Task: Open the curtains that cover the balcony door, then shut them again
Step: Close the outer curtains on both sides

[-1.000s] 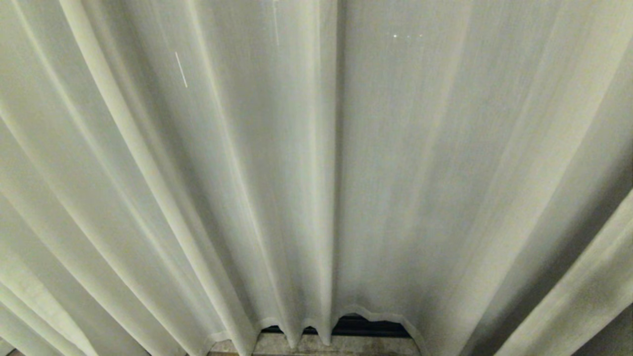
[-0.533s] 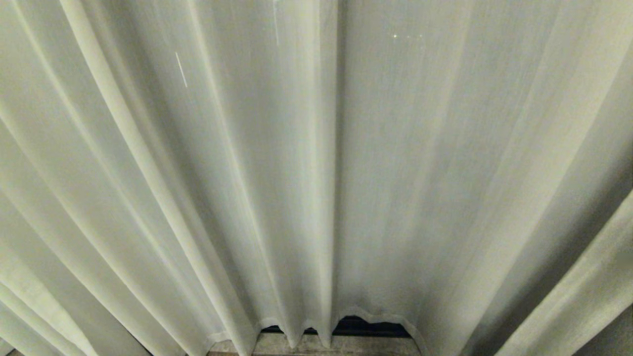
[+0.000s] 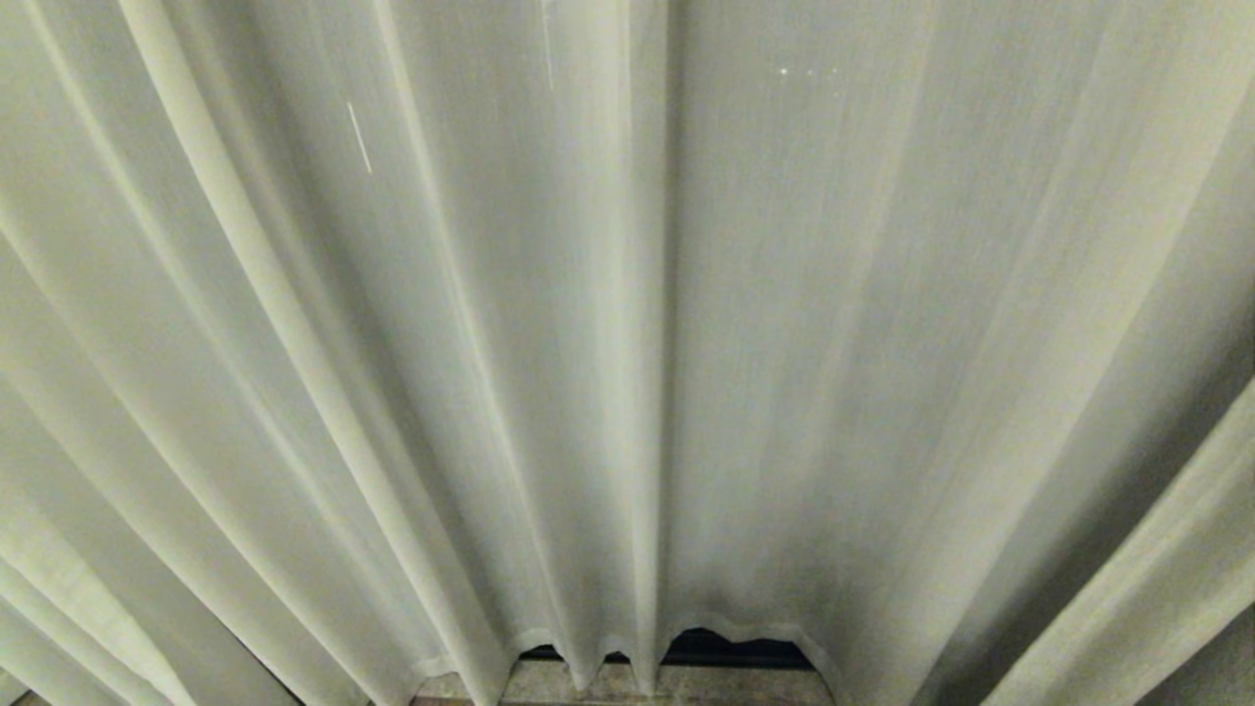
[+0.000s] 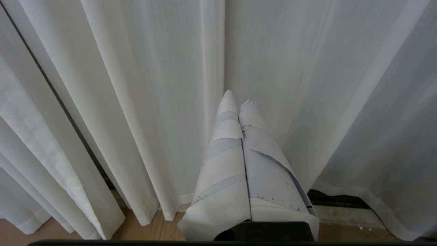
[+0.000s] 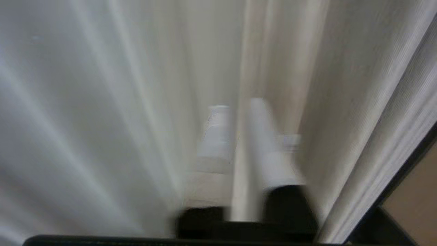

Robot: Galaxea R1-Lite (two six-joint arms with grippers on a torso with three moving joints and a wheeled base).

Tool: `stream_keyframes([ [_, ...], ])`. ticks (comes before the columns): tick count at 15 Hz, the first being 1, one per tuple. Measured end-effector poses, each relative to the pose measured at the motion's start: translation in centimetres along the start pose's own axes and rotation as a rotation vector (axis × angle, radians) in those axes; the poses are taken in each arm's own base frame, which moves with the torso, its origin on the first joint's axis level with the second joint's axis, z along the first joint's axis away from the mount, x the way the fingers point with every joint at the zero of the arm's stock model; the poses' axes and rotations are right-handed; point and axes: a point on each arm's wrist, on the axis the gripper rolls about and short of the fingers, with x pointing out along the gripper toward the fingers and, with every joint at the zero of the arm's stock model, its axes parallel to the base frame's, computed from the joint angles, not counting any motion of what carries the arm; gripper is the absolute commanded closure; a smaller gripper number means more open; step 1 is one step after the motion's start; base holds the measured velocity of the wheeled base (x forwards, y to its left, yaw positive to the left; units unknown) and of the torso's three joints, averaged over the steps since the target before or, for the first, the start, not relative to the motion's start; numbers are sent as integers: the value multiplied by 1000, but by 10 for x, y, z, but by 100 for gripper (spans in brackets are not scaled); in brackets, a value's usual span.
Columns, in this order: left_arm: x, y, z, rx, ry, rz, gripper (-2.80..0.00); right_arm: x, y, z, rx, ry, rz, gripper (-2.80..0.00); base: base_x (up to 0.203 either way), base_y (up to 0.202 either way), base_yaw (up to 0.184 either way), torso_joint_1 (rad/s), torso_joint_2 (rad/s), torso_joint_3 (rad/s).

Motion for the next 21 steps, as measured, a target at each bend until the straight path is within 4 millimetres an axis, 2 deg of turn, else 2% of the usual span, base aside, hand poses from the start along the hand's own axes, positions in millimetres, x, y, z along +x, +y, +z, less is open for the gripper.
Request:
stream_keyframes([
  [9, 0, 0, 0, 0, 0, 0, 0, 20, -4, 18, -14, -39, -117, -280, 0, 0, 0, 0, 0, 0],
  [16, 0, 0, 0, 0, 0, 0, 0, 48, -15, 45, -36, -303, -233, -280, 0, 0, 0, 0, 0, 0],
  [18, 0, 0, 0, 0, 0, 0, 0, 58, -19, 46, -44, -344, -252, -280, 0, 0, 0, 0, 0, 0],
  [21, 0, 0, 0, 0, 0, 0, 0, 74, -26, 40, -42, -311, -281, -280, 0, 0, 0, 0, 0, 0],
])
